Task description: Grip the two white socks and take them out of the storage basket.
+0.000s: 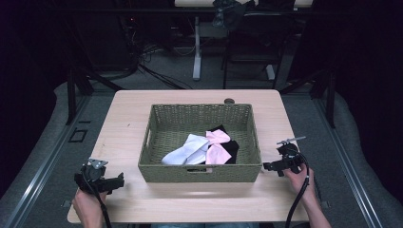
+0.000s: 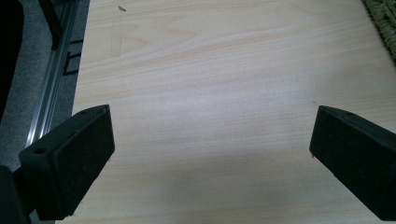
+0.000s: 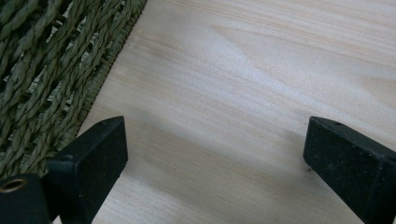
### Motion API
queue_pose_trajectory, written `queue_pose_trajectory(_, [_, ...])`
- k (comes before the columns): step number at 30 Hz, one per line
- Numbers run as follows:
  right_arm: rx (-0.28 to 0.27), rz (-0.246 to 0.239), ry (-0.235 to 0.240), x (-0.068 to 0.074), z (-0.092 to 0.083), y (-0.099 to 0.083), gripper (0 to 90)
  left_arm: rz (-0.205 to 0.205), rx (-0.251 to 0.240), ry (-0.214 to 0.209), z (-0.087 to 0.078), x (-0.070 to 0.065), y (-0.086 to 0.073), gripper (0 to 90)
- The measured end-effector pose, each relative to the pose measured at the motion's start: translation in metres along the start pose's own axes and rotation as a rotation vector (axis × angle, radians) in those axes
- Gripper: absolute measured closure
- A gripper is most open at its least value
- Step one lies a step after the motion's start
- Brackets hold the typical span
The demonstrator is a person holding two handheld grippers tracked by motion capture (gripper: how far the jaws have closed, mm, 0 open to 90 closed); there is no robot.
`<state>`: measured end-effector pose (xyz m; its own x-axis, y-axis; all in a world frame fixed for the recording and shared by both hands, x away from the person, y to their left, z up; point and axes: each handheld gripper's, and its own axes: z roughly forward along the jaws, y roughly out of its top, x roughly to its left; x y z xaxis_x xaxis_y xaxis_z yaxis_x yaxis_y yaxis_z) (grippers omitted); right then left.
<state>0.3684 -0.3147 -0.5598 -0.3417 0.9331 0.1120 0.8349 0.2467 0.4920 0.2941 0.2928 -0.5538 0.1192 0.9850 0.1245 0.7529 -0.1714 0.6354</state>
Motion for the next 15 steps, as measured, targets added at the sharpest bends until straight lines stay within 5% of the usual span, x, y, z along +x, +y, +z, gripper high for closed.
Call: queue_pose_trajectory(15, [-0.003,0.001,0.006,0.002,-0.001,0.0,6.1,-0.046,-0.023,-0.055,-0.011,0.002,0.005,0.2])
